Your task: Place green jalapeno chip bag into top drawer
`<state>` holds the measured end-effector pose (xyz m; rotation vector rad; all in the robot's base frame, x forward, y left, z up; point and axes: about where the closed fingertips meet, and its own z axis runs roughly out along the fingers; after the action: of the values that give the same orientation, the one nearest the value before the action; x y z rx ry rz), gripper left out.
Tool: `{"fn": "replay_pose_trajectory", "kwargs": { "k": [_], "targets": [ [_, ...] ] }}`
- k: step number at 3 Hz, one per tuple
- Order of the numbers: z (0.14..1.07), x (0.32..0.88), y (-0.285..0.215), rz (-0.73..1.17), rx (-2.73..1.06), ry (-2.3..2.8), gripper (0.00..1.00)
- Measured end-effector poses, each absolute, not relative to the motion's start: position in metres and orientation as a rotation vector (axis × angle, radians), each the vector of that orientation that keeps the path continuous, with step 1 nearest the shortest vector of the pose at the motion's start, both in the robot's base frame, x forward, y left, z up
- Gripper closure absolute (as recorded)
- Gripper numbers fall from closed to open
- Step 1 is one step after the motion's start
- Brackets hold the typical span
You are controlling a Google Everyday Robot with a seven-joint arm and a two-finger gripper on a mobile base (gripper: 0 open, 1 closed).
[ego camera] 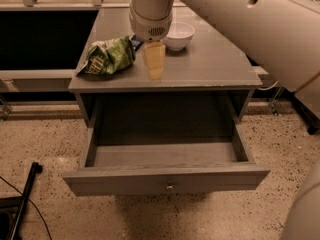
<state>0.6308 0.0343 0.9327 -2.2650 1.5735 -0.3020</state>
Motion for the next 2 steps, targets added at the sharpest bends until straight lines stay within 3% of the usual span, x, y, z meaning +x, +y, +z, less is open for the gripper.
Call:
{"fn": "replay_pose_trajectory", "kwargs": {
  "k": [2],
  "targets": [
    [0.93, 0.688, 0.064, -0.392, -2.238, 1.479, 0.0]
  ]
}}
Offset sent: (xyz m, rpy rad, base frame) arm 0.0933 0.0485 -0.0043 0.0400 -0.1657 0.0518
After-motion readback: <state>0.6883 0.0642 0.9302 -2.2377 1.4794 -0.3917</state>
